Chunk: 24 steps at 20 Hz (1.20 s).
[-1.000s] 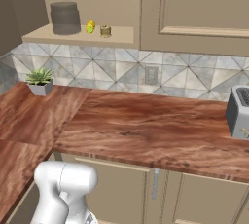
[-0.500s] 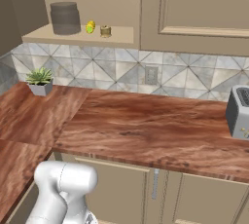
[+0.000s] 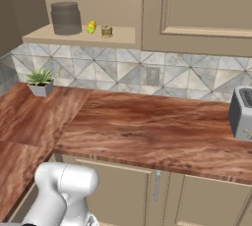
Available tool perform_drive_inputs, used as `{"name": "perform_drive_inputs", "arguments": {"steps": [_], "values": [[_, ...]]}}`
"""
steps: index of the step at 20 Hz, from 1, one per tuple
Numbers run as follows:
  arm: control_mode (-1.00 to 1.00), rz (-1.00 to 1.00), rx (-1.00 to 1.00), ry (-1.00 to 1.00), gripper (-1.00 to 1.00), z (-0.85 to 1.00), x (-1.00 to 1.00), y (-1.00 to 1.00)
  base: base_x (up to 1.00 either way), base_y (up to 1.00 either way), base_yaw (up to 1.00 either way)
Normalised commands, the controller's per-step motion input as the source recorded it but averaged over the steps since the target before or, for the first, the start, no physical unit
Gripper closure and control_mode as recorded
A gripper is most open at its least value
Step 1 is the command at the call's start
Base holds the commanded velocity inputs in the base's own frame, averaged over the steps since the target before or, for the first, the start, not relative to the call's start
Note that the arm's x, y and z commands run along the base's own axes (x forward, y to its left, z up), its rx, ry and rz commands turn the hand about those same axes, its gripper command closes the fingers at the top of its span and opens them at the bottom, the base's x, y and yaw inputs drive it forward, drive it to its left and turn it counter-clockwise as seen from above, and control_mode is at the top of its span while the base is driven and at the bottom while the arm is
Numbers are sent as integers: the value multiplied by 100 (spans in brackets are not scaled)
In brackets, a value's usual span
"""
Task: Pick the jar and candle from the dining table and place them in the open cabinet. Close the cabinet after placing the objects.
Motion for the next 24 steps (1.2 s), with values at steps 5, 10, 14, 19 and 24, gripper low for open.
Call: {"name": "perform_drive_inputs", "arguments": {"steps": [5, 10, 14, 19, 24], "values": [[-100, 10, -3, -6, -100, 0, -22, 30, 0, 0, 0], [-100, 1, -3, -4, -100, 0, 0, 39, 0, 0, 0], [-100, 1, -6, -3, -100, 0, 0, 36, 0, 0, 0], [-100, 4, -5, -2, -100, 0, 0, 41, 0, 0, 0], [-100, 2, -2, -1, -100, 0, 11, 28, 0, 0, 0]]}}
